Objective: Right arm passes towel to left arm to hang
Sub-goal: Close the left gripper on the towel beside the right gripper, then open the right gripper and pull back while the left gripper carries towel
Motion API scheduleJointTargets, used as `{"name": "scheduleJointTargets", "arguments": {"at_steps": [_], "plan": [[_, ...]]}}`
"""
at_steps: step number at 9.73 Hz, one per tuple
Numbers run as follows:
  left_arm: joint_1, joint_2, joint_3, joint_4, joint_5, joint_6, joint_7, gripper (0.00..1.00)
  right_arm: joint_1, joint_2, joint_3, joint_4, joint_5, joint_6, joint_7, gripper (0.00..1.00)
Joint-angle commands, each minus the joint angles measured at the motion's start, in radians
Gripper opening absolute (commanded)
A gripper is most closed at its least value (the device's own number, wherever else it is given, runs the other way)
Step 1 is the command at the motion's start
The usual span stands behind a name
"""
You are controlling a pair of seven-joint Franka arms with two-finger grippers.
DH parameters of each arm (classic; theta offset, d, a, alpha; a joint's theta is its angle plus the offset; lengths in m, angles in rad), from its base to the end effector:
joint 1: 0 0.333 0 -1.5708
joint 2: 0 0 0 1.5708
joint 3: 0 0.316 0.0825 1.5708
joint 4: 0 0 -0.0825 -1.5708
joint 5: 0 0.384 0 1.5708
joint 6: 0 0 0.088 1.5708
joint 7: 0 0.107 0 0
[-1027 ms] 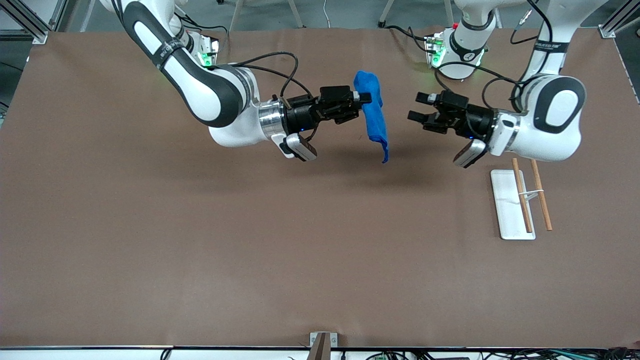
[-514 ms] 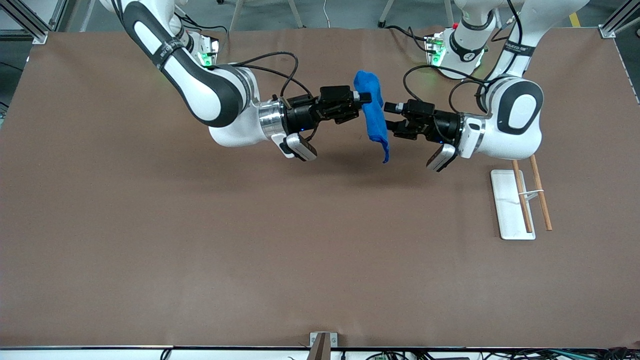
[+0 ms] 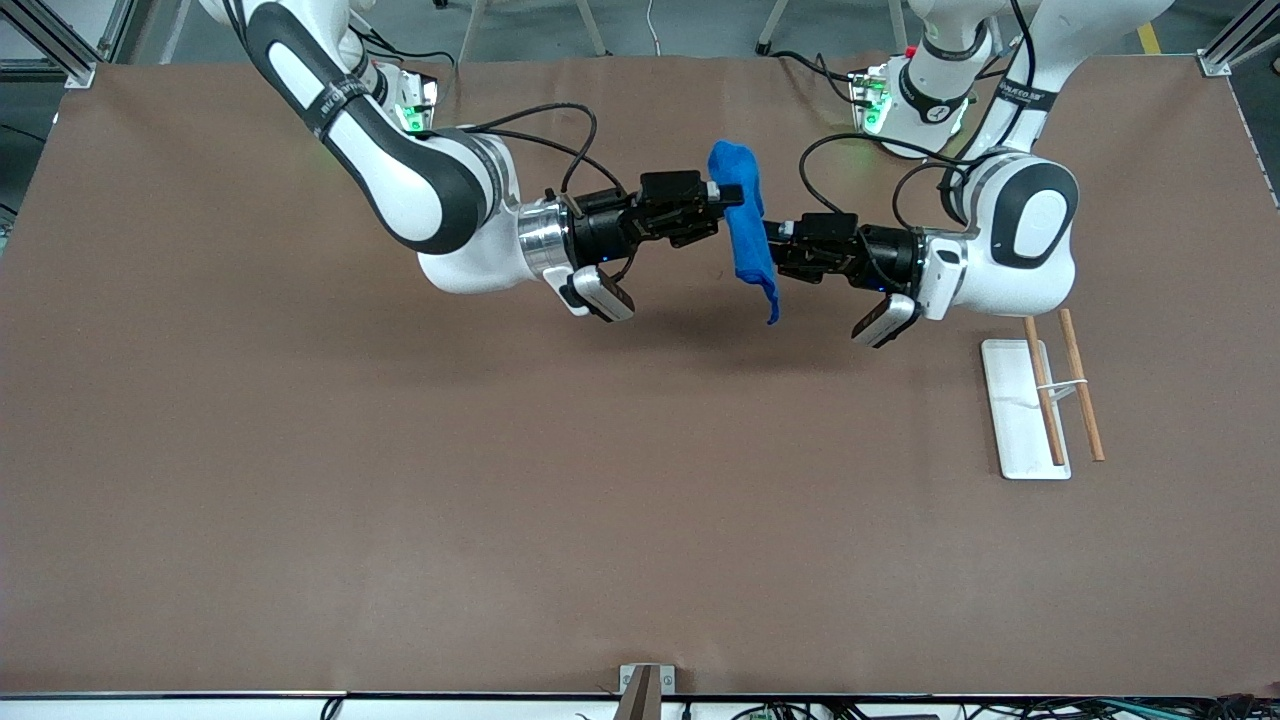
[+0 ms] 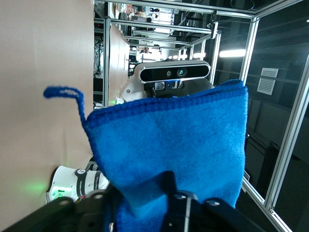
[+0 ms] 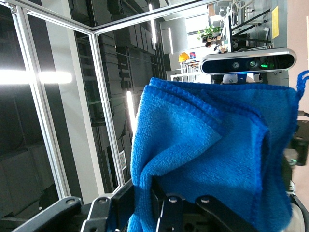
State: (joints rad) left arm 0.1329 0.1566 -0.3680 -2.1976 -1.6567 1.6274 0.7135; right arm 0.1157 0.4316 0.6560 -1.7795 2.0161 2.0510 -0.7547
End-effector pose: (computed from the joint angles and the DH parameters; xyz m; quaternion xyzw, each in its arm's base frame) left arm 0.4965 -0.2190 0.3708 0.6788 -0.0209 -0.0729 0.7304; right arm 0.4887 0.4672 0.4298 -0.5996 0.0125 0.0633 0.7977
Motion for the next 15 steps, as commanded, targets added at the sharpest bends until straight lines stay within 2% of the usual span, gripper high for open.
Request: {"name": "scheduleJointTargets", "arguments": {"at_steps": [1, 4, 5, 6, 7, 8, 10, 12, 14, 15], "plan": [[0.011, -0.002, -0.011, -0.027, -0.015, 0.029, 0.032, 0.01, -0.013, -0.004, 0.019, -0.014, 0.029, 0.006, -0.026, 0.01], [0.025, -0.003, -0.005, -0.021, 0.03, 0.022, 0.027, 0.0, -0.013, -0.004, 0.019, -0.012, 0.029, 0.018, -0.026, 0.01], [0.054, -0.003, -0.009, -0.007, 0.12, 0.02, 0.017, 0.0, -0.014, -0.004, 0.019, -0.012, 0.027, 0.02, -0.025, 0.04], [0.056, -0.014, -0.008, -0.004, 0.164, 0.02, 0.009, 0.0, -0.016, -0.011, 0.019, -0.014, 0.02, 0.032, -0.029, 0.39], [0.056, -0.023, -0.003, -0.002, 0.207, 0.022, -0.014, 0.0, -0.022, -0.042, 0.017, -0.026, 0.003, 0.11, -0.015, 0.99], [0.057, -0.023, -0.002, 0.022, 0.304, 0.02, -0.035, 0.0, -0.03, -0.051, 0.016, -0.027, -0.058, 0.17, 0.032, 1.0], [0.089, -0.02, 0.0, 0.073, 0.42, 0.022, -0.068, 0.0, -0.082, -0.071, -0.012, -0.037, -0.344, 0.176, 0.221, 1.0], [0.112, -0.012, -0.002, 0.221, 0.713, 0.019, -0.22, 0.0, -0.085, -0.103, -0.132, -0.037, -0.675, 0.17, 0.387, 1.0], [0.116, -0.011, 0.001, 0.295, 0.842, 0.019, -0.268, 0.0, -0.085, -0.106, -0.261, -0.038, -0.981, 0.169, 0.457, 1.0], [0.126, -0.011, 0.0, 0.335, 0.959, 0.019, -0.269, 0.0, -0.083, -0.108, -0.33, -0.038, -1.11, 0.167, 0.463, 1.0]]}}
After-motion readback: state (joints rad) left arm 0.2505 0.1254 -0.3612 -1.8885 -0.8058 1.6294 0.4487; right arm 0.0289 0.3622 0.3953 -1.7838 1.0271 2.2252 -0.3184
